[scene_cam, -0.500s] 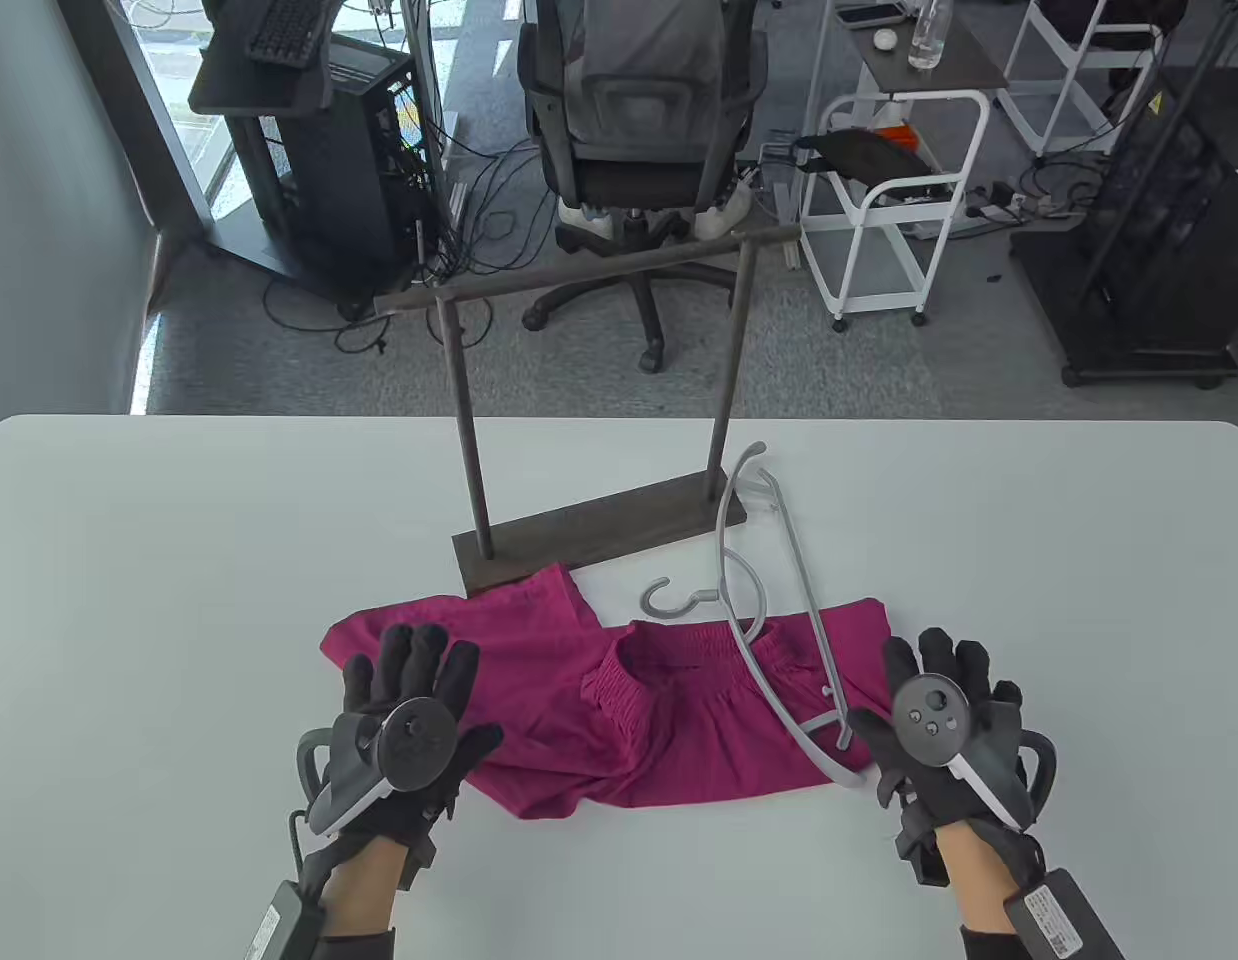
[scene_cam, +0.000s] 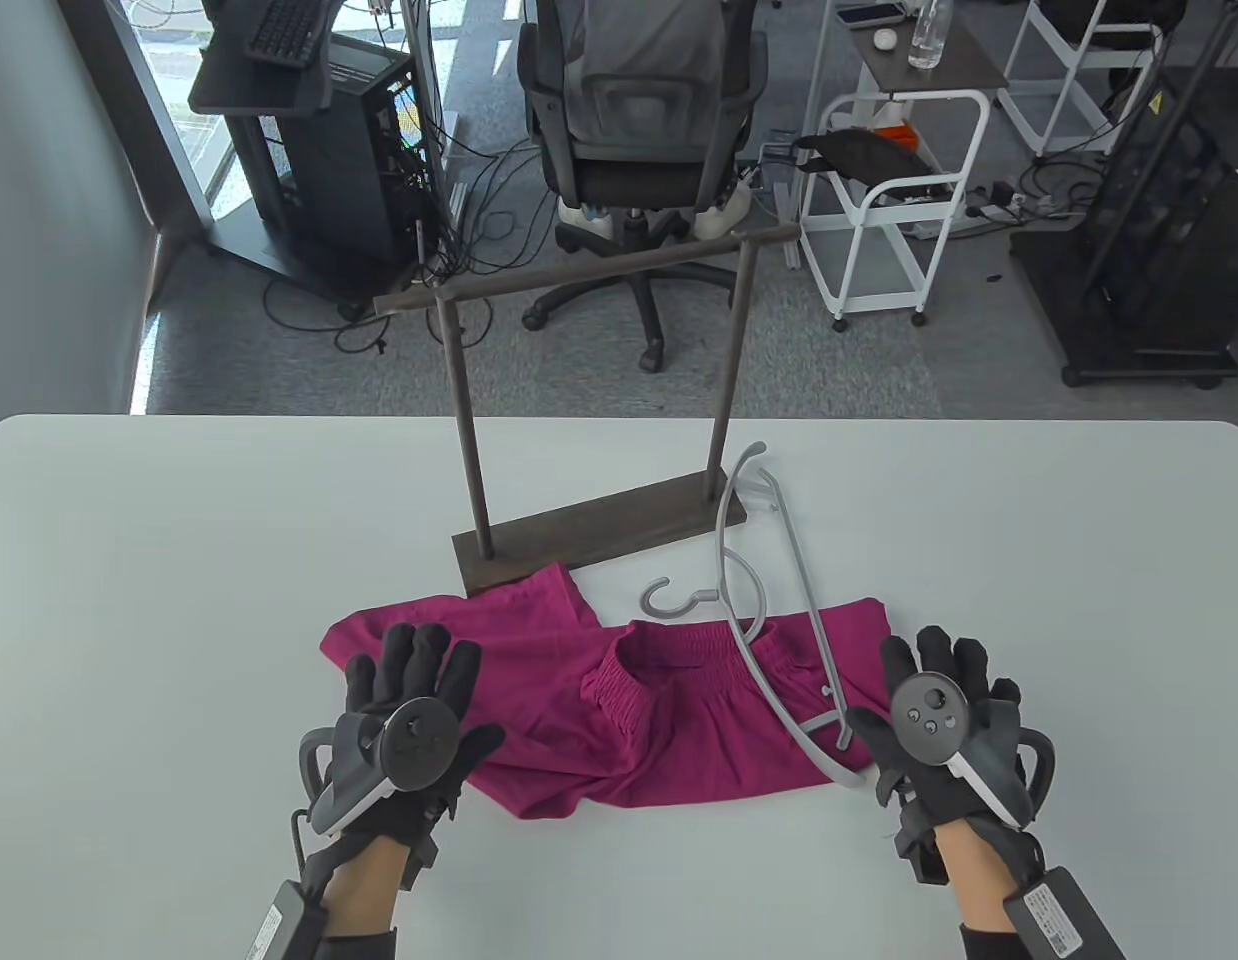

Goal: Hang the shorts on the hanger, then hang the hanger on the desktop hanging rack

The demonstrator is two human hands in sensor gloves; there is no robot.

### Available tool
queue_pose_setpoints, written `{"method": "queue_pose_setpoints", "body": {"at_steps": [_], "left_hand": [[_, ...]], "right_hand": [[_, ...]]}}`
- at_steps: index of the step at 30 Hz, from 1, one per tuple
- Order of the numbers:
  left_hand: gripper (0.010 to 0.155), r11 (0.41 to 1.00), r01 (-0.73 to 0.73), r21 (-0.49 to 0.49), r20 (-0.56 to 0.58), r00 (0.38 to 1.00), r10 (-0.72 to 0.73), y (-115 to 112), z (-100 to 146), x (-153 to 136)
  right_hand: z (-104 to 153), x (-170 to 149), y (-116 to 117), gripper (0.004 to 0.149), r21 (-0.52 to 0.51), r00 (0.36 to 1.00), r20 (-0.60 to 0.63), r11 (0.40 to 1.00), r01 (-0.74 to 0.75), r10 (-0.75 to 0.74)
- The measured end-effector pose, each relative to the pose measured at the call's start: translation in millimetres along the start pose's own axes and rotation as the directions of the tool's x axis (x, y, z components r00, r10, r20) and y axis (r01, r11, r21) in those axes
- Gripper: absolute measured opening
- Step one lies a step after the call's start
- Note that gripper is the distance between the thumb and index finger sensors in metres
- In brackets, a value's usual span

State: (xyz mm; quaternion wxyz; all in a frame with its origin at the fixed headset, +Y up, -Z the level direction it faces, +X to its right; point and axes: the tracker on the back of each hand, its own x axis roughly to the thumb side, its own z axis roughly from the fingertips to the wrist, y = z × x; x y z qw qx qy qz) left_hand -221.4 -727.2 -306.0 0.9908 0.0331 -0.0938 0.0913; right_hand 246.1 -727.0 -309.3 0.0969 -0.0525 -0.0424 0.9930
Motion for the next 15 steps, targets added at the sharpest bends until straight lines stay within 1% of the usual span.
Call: {"method": "queue_pose_setpoints", "body": {"at_steps": [6, 8, 9, 15], "left_hand": [[0.088, 1.0, -0.005, 0.002, -0.002, 1.0, 0.005, 0.7, -1.1, -0.5], [0.085, 1.0, -0.004, 0.004, -0.001, 1.0, 0.004, 1.4, -2.0, -0.4], [0.088, 1.0, -0.005, 0.005, -0.001, 1.0, 0.005, 1.5, -2.3, -0.3], [0.088, 1.0, 0.008, 0.012, 0.001, 1.0, -0.008, 3.1, -2.7, 0.4]], "right_hand": [[-0.5, 4.5, -2.2, 0.08, -0.009, 1.0, 0.013, 1.0, 0.017, -0.017], [-0.9, 9.7, -3.3, 0.077, -0.018, 0.999, 0.02, 0.999, 0.035, -0.035], [-1.0, 13.5, -3.3, 0.075, -0.019, 0.999, 0.025, 0.999, 0.047, -0.046], [-1.1, 34.8, 2.8, 0.063, 0.006, 0.996, 0.048, 0.997, 0.074, -0.075]]}}
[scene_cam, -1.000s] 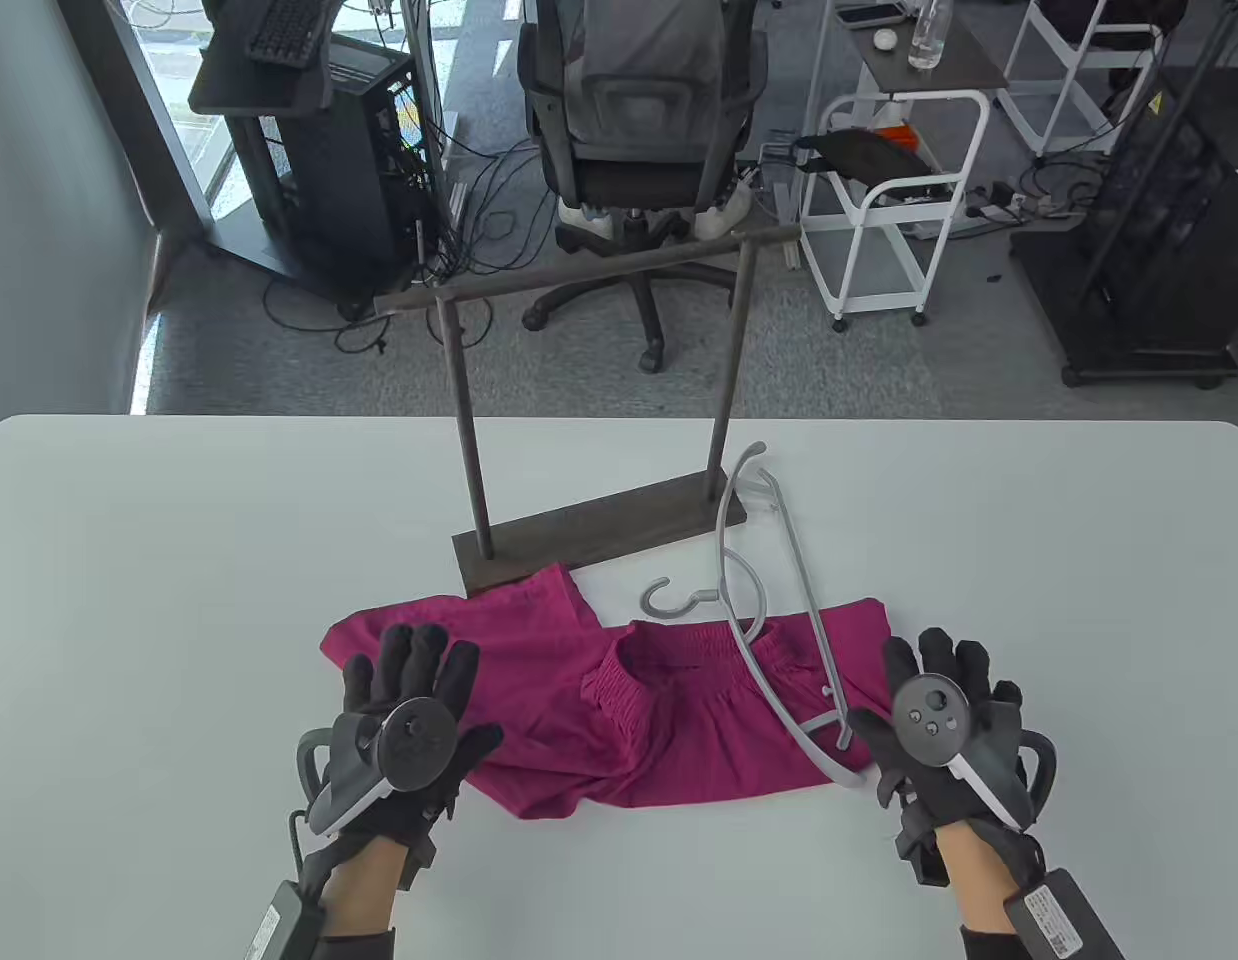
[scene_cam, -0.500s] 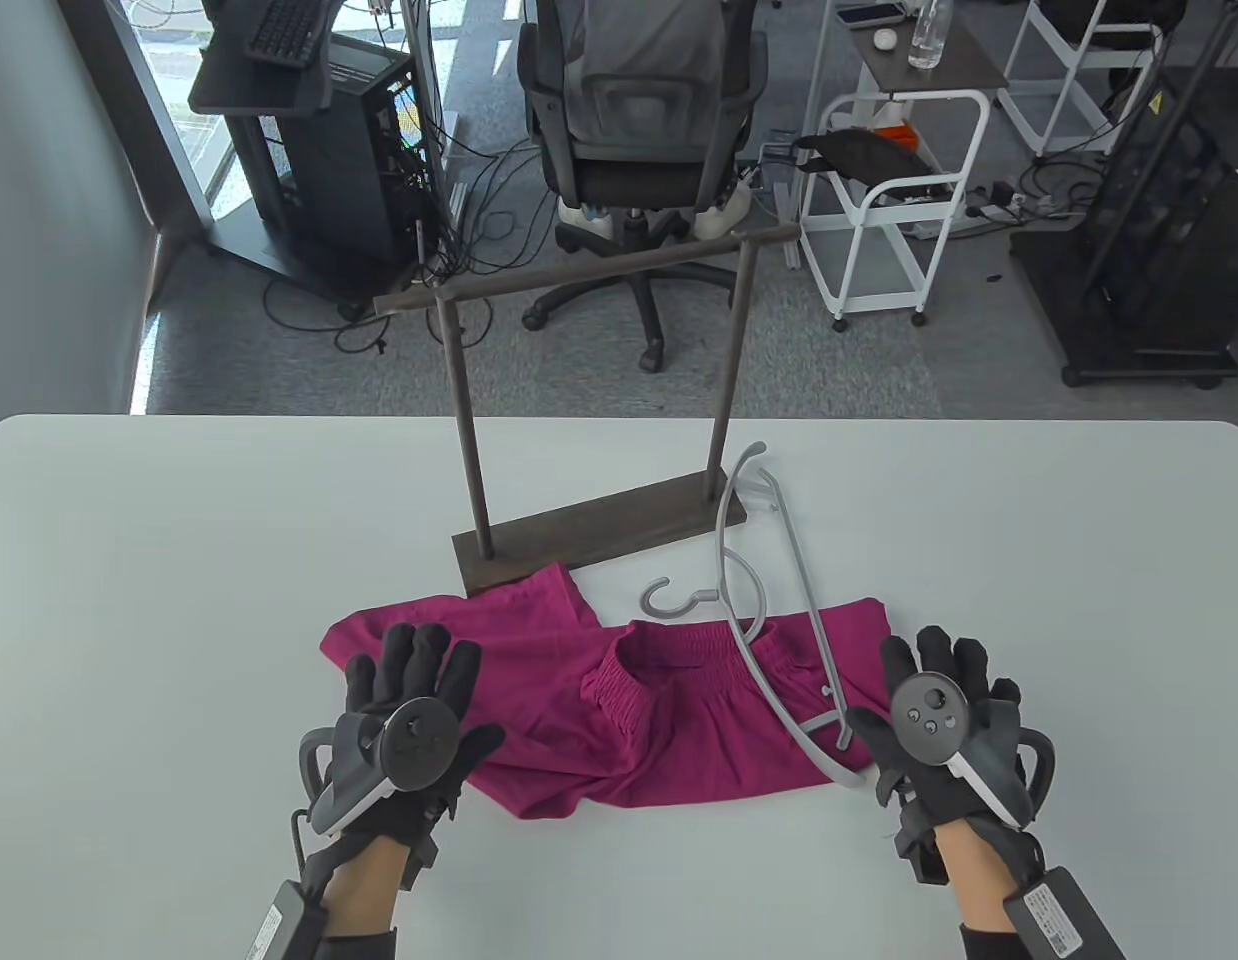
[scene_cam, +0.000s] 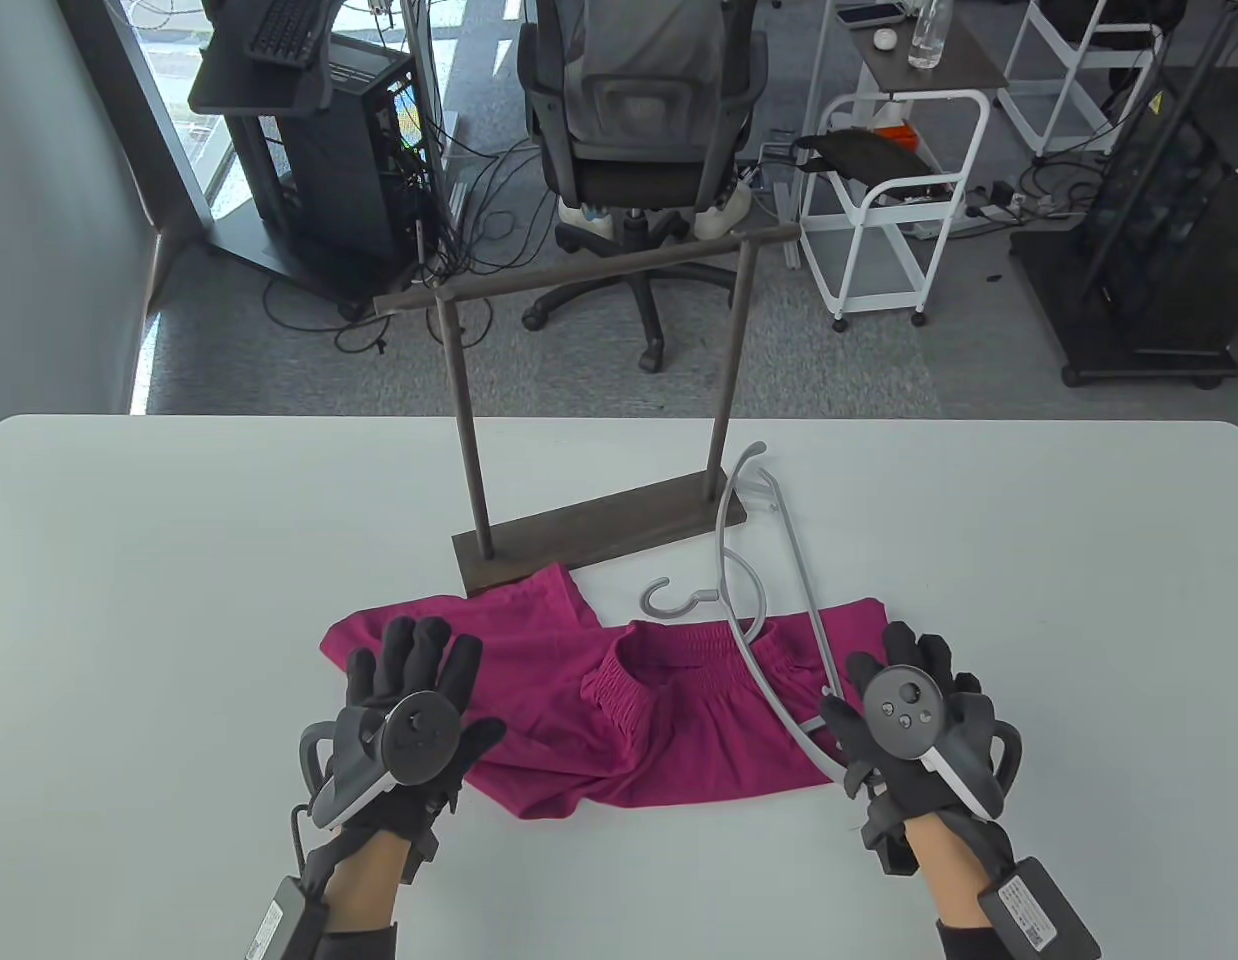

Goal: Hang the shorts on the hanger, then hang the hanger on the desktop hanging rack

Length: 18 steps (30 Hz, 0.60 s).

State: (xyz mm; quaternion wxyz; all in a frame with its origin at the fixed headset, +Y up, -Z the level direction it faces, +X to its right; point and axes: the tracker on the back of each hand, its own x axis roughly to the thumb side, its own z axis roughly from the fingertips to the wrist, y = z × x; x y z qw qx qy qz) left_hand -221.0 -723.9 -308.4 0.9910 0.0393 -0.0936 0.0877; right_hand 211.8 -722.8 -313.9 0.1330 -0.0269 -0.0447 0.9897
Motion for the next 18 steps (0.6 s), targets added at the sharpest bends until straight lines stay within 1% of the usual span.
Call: {"method": "queue_pose_setpoints", "body": {"at_steps": [6, 9, 12, 15, 18], "left_hand": [[0.088, 1.0, 0.0, 0.007, -0.004, 1.0, 0.0, 0.2, 0.8, -0.2], [0.088, 1.0, -0.002, 0.006, -0.003, 1.0, 0.002, 0.8, 0.9, 0.2], [0.088, 1.0, -0.012, 0.007, -0.004, 1.0, 0.012, 0.6, -0.4, 0.4], [0.088, 1.0, -0.002, 0.014, -0.005, 1.0, 0.002, 1.9, -0.4, 0.0], [0.088, 1.0, -0.02, 0.018, -0.003, 1.0, 0.02, 2.2, 0.0, -1.5]], "right_hand": [[-3.8, 22.5, 13.1, 0.057, 0.059, 1.0, -0.004, 0.998, -0.008, 0.008], [-12.3, 31.3, 16.3, 0.055, 0.107, 1.0, -0.028, 0.994, 0.003, 0.0], [-21.6, 39.5, 18.1, 0.055, 0.125, 0.997, -0.079, 0.992, 0.001, 0.009], [-26.9, 47.1, 28.6, 0.057, 0.165, 0.992, -0.118, 0.986, -0.013, 0.033], [-29.9, 50.8, 45.2, 0.057, 0.197, 0.983, -0.152, 0.978, -0.071, 0.102]]}}
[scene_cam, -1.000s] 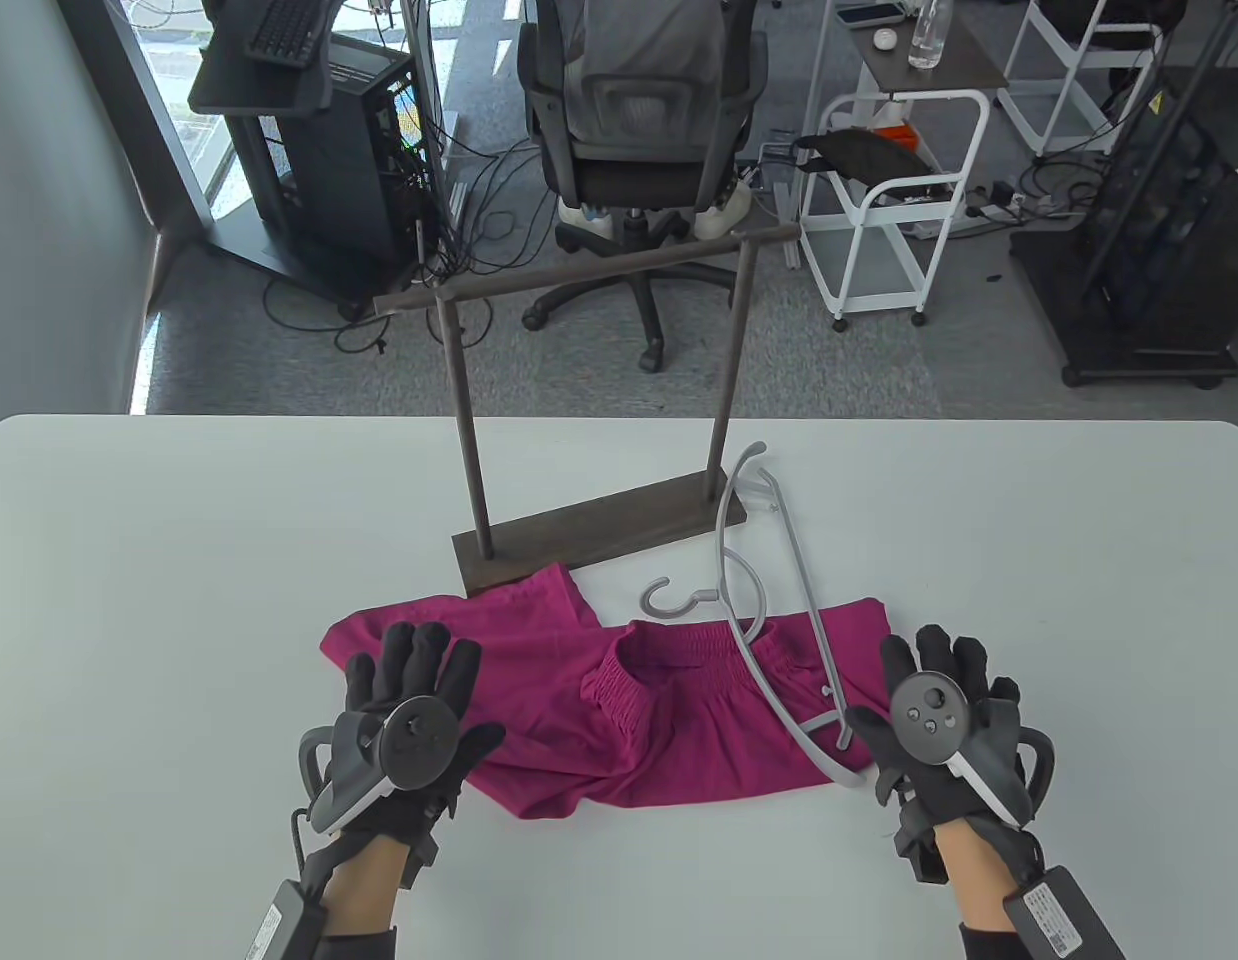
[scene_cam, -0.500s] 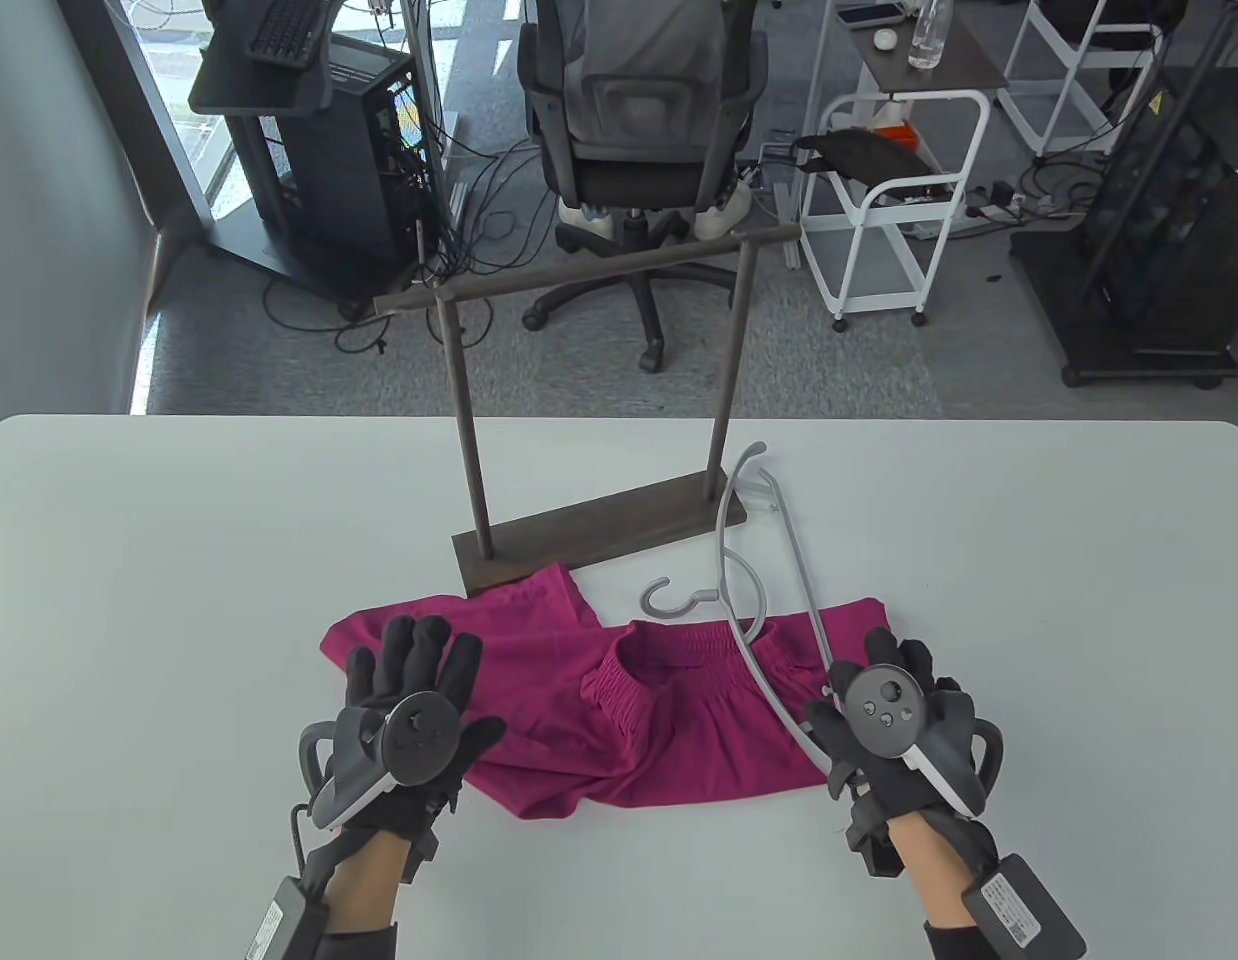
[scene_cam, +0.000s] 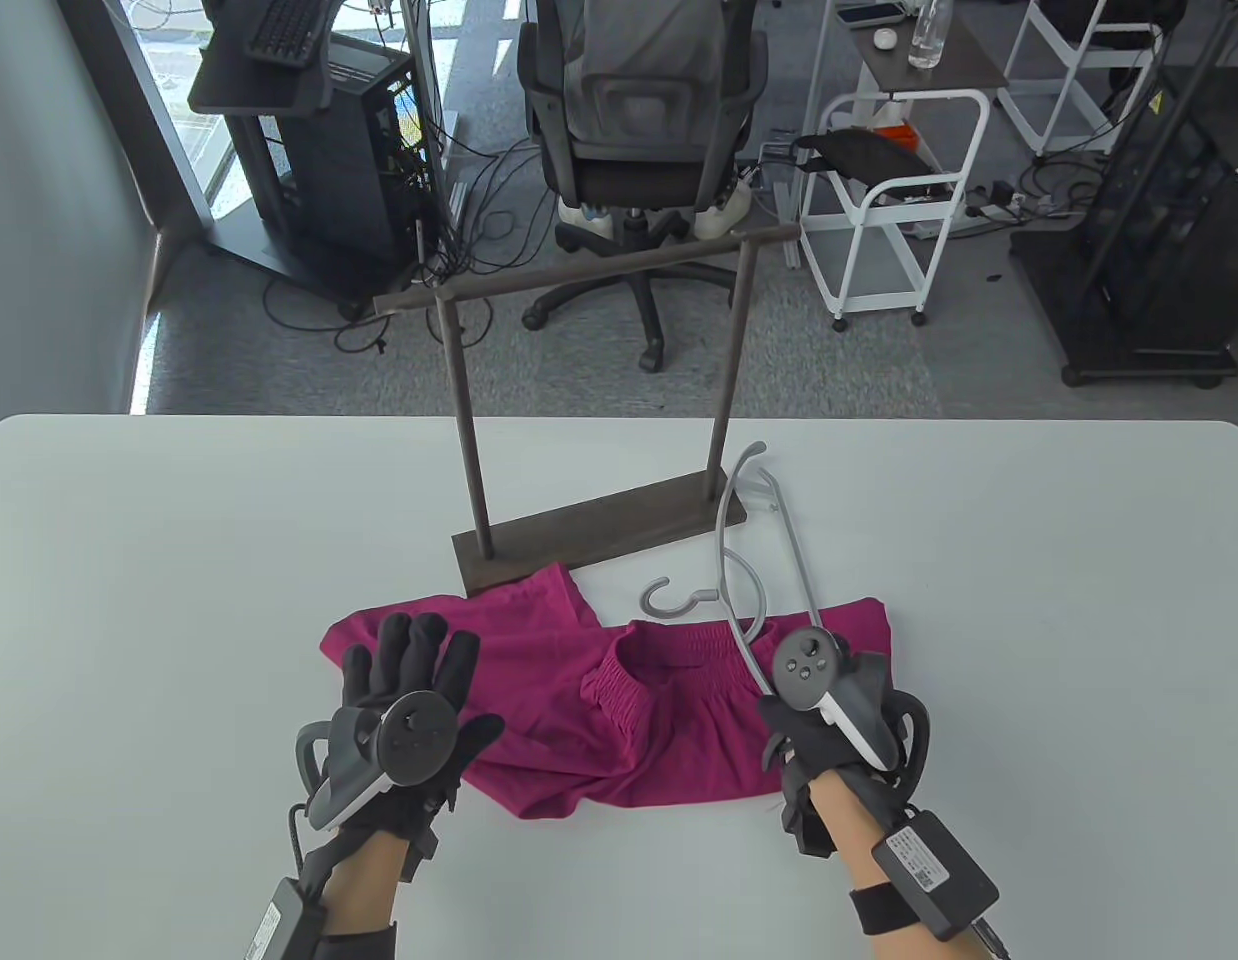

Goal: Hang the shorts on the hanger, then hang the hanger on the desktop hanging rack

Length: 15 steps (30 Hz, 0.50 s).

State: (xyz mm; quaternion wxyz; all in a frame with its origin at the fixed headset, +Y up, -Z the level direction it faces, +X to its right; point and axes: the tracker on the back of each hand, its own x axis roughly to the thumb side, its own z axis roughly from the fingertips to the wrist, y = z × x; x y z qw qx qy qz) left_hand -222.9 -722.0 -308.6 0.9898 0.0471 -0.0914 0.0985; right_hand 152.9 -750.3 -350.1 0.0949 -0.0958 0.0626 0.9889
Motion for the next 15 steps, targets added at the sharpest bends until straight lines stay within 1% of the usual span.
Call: {"method": "queue_pose_setpoints", "body": {"at_steps": [2, 7, 9, 15], "left_hand": [[0.088, 1.0, 0.0, -0.008, 0.0, 1.0, 0.0, -1.3, -0.9, -0.5], [0.088, 1.0, 0.0, -0.019, -0.004, 1.0, 0.0, -2.5, -1.9, -2.0], [0.088, 1.0, -0.001, -0.021, -0.005, 1.0, 0.001, -2.2, -1.8, -2.1], [0.087, 1.0, -0.002, -0.028, -0.003, 1.0, 0.001, -2.5, -1.1, -1.2]], "right_hand": [[-4.6, 1.1, 8.6, 0.057, 0.021, 1.0, -0.017, 1.0, -0.004, 0.004], [-8.4, 2.1, 18.2, 0.053, 0.016, 0.998, -0.034, 0.999, -0.046, 0.047], [-9.9, 1.5, 22.6, 0.052, 0.034, 0.998, -0.039, 0.998, -0.048, 0.05], [-10.1, 3.0, 24.3, 0.05, 0.011, 0.996, -0.047, 0.998, -0.069, 0.07]]}}
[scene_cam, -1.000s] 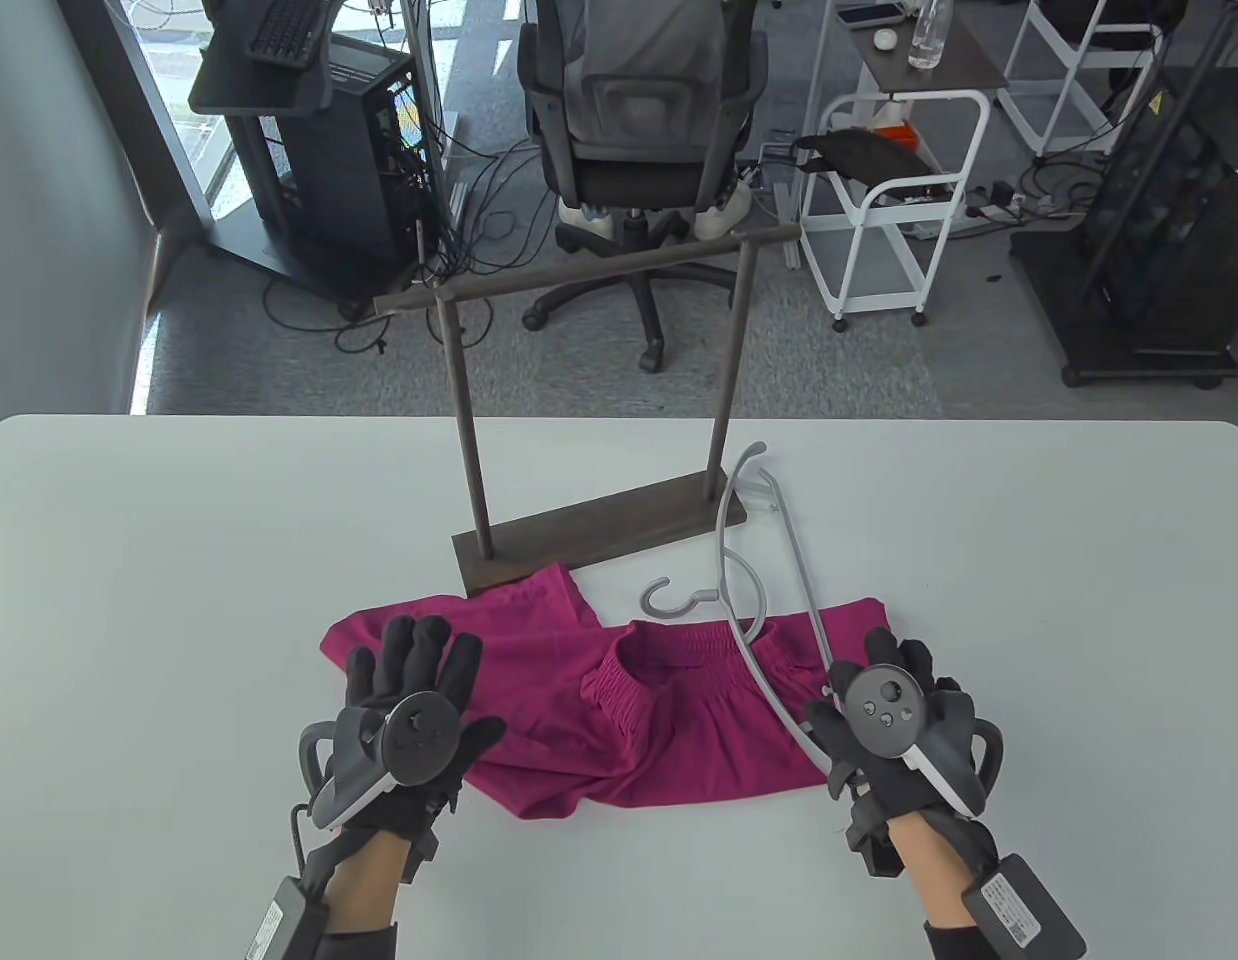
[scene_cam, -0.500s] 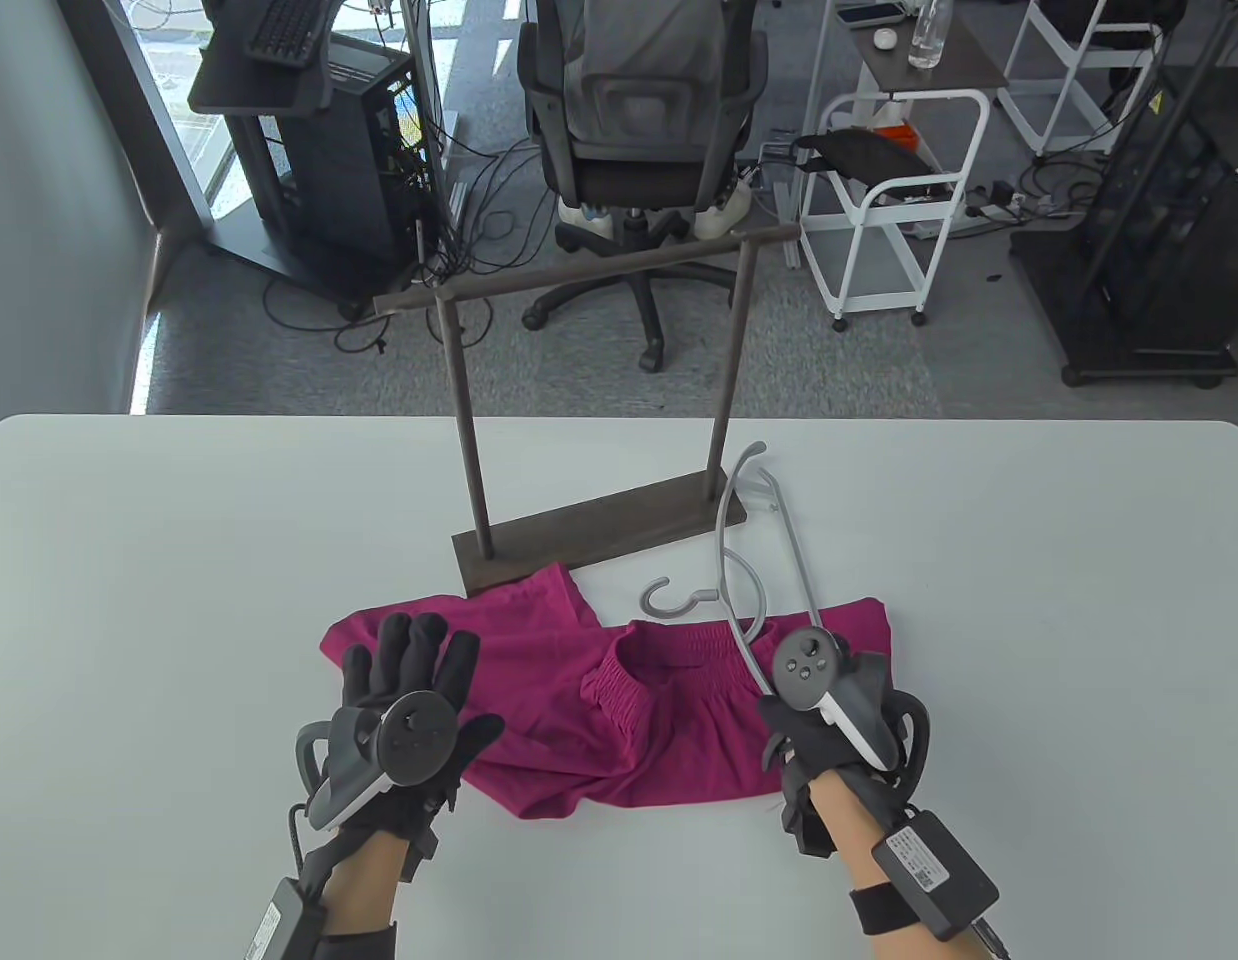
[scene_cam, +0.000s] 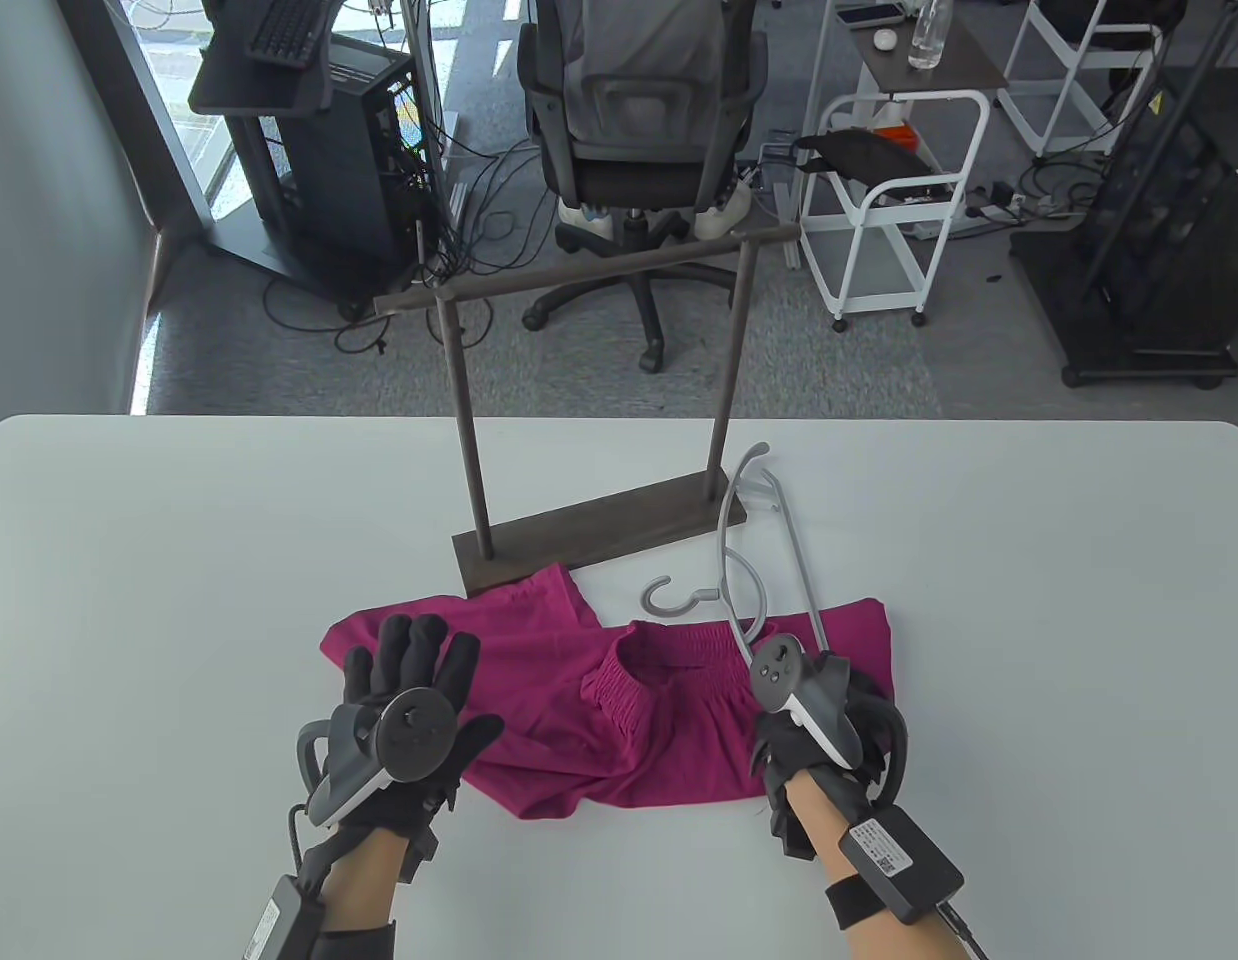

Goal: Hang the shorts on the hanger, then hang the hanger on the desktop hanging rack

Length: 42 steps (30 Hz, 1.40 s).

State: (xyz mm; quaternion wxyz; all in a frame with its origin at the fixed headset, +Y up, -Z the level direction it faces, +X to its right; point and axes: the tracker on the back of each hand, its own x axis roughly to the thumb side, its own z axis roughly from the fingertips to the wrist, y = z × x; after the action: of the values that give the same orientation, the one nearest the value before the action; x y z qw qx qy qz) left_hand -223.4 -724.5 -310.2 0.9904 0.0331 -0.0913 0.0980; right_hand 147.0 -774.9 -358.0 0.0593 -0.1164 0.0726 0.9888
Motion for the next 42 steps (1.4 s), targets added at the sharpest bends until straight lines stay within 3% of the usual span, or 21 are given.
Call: {"method": "queue_pose_setpoints", "body": {"at_steps": [4, 11, 20, 25, 30, 33, 42], "left_hand": [[0.087, 1.0, 0.006, -0.004, 0.006, 1.0, -0.006, -0.2, 0.8, 0.4], [0.087, 1.0, -0.014, 0.007, 0.012, 1.0, 0.014, 1.4, 1.6, 0.8], [0.087, 1.0, -0.019, 0.019, 0.026, 0.999, 0.018, 2.0, 1.8, 2.5], [0.086, 0.998, -0.04, 0.051, 0.038, 0.999, 0.038, 8.1, 4.2, 4.5], [0.082, 0.995, -0.061, 0.075, 0.057, 0.997, 0.057, 13.1, 6.3, 7.8], [0.082, 0.992, -0.071, 0.1, 0.08, 0.995, 0.063, 17.3, 8.2, 11.3], [0.084, 0.969, -0.098, 0.227, 0.175, 0.983, 0.058, 32.9, 19.1, 24.8]], "right_hand": [[1.5, -7.3, -9.9, 0.046, -0.052, 0.999, -0.02, 0.998, 0.046, -0.047], [11.9, -37.8, -49.1, 0.046, -0.223, 0.985, -0.049, 0.963, 0.149, -0.164], [48.8, -82.2, -107.4, 0.049, -0.34, 0.951, 0.016, 0.893, 0.295, -0.309], [73.0, -106.2, -141.6, 0.049, -0.29, 0.92, 0.077, 0.874, 0.389, -0.384], [88.8, -114.5, -156.8, 0.049, -0.222, 0.867, 0.182, 0.839, 0.496, -0.464], [94.1, -114.0, -160.7, 0.05, -0.169, 0.832, 0.241, 0.822, 0.544, -0.501], [77.3, -97.1, -141.4, 0.05, 0.186, 0.608, 0.465, 0.742, 0.644, -0.644]]}}
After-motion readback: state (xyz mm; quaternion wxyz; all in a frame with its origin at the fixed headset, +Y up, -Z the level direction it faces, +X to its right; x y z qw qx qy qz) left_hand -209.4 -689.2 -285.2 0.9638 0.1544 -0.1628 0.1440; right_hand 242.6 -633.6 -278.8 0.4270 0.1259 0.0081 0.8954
